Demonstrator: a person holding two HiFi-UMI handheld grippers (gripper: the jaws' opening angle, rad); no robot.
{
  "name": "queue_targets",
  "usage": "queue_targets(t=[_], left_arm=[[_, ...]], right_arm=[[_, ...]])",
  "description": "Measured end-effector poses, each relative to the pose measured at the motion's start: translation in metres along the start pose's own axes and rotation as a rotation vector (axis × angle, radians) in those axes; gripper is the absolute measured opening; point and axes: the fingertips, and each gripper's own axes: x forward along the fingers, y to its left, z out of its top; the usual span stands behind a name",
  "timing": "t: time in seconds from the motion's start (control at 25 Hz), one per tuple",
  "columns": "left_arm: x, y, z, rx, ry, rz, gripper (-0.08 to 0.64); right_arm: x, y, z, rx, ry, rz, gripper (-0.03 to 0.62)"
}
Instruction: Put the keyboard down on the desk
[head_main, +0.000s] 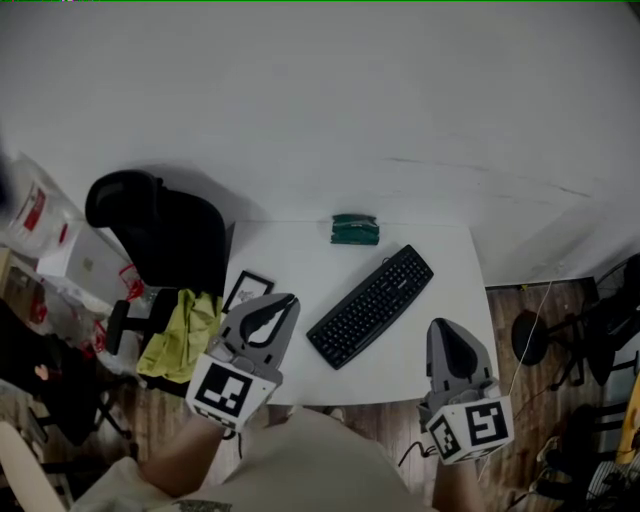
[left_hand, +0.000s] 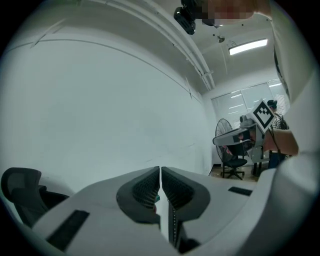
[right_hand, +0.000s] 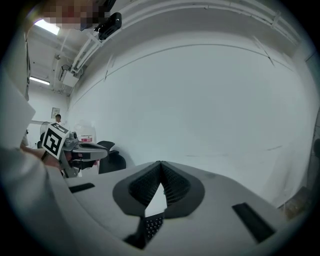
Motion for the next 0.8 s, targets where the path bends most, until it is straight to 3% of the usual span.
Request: queue_targets(t=[0.32, 0.8], left_arm=[[-0.002, 0.004, 0.002, -0.026, -0.007, 0.014, 0.031], [-0.004, -0.011, -0.002, 0.001, 0.012, -0.032, 0.031]], right_arm=[[0.002, 0.003, 0.005, 0.009, -0.021, 0.019, 0.025], [-0.001, 0.001, 0.003, 0.039, -0.016, 0.018, 0.025]])
